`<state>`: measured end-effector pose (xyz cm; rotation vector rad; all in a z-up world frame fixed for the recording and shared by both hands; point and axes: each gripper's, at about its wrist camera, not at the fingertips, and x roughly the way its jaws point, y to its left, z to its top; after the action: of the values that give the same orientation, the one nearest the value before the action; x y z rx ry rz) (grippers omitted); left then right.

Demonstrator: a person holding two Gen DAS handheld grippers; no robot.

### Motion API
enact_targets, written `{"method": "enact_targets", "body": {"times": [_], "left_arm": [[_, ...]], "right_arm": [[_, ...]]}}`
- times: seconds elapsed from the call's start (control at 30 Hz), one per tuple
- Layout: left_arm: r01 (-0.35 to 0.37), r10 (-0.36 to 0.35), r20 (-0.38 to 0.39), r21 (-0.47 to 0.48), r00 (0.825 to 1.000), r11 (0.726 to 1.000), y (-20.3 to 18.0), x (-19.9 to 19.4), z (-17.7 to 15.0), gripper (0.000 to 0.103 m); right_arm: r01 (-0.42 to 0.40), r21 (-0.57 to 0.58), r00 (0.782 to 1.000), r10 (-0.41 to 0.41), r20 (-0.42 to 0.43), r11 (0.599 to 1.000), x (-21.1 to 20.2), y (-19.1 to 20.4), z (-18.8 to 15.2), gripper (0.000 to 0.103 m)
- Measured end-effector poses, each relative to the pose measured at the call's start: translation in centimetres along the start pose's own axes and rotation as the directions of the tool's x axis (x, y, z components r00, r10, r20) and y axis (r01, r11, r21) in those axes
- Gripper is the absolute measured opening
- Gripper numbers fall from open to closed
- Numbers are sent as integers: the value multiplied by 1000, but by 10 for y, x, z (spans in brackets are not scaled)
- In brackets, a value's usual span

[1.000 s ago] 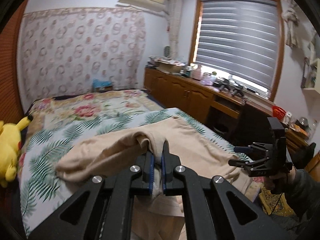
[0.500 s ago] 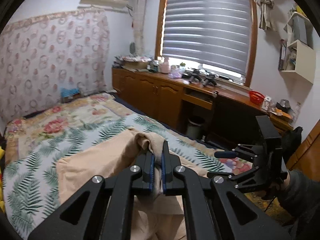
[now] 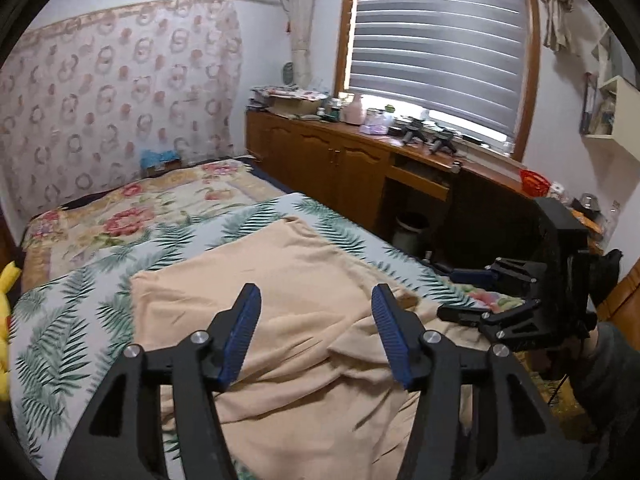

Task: Fold small clothes
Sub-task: 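Lower the fabric and open the left tool, then pinch the folded fabric with the right tool and release it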

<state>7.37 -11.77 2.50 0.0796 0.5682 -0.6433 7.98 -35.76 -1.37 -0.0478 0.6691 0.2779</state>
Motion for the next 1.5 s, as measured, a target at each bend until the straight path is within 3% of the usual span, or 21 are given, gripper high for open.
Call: {"method": "enact_targets", "body": {"times": [0.4, 0.77, 0.87, 1.0, 1.1, 1.3, 1.5], "left_arm": [[-147, 149, 10, -98, 989, 984, 49, -20, -38, 57], [-168, 169, -9, -152, 986, 974, 70, -24, -59, 57], [-171, 172, -10, -160, 985, 972, 73, -25, -61, 57], [-172, 173, -6, -170, 985, 970, 75, -27, -63, 57], [-170, 171, -6, -174, 985, 970, 77, -27, -64, 57], [-179, 181, 1, -173, 983, 969, 78, -29, -66, 57], [-181, 184, 0, -186, 983, 966, 80, -28, -69, 57]], "right_arm": [[-67, -58, 998, 67, -12, 996, 37, 28, 32, 69], [-127, -161, 991, 120, -53, 979, 54, 78, 30, 68], [-113, -184, 991, 98, -86, 976, 62, 78, 20, 52], [-131, -177, 987, 111, -115, 975, 65, 68, 6, 9], [-151, -139, 986, 138, -98, 979, 55, 56, 0, 4], [-135, -80, 990, 132, -43, 988, 17, 33, -5, 3], [-92, -68, 993, 86, -81, 993, 4, 17, -20, 3]]}}
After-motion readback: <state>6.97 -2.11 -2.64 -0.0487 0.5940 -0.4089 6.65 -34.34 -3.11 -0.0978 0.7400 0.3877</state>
